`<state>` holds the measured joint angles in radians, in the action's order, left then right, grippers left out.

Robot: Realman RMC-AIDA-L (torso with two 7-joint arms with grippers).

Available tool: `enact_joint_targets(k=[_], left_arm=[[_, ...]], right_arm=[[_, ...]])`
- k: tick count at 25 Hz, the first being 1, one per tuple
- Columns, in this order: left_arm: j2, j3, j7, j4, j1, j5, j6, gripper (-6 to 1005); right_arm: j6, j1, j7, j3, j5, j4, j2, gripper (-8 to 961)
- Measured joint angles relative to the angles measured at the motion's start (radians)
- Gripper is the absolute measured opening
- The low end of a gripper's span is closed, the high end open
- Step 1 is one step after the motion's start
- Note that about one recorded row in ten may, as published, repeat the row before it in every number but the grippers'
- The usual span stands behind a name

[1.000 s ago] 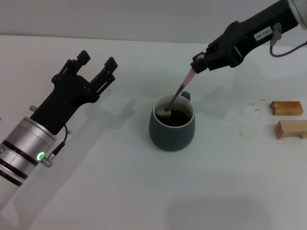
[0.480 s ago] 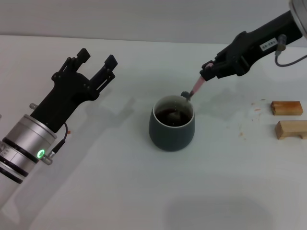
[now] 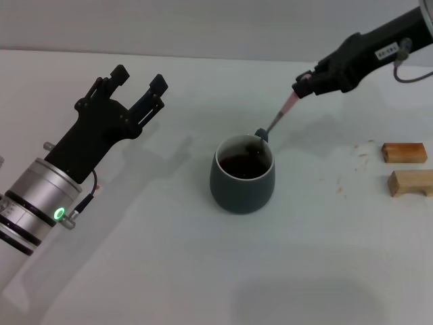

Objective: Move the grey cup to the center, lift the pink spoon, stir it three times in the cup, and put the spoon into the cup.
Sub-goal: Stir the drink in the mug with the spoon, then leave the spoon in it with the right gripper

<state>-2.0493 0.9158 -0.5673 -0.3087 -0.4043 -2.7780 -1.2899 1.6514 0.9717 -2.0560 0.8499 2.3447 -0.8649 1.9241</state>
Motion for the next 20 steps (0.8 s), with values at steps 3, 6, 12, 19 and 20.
enact_joint_targets(k=[3,6,12,19,20], left_arm=[[0.0,0.0,0.0,0.002,-0.001,0.0,0.0,830],[-0.001,0.0,-0.004,0.006,-0.001,0.0,0.0,830],[0.0,0.0,-0.01,0.008,-0.002,0.001,0.0,830],[0.0,0.001,-0.01,0.011,-0.019,0.001,0.0,830],[0.0,0.002,-0.01,0.012,-0.023,0.0,0.0,830]], right_arm=[[-0.014,0.021,0.01,0.006,-0.002,0.016,0.011,155],[-0.016,0.046,0.023,0.012,-0.003,0.04,0.021,157],[-0.003,0.063,0.026,0.04,-0.003,0.056,0.029,160],[0.012,0.043,0.021,0.051,0.008,0.051,0.007,163],[0.011,0.041,0.02,0.05,0.009,0.053,0.0,164]])
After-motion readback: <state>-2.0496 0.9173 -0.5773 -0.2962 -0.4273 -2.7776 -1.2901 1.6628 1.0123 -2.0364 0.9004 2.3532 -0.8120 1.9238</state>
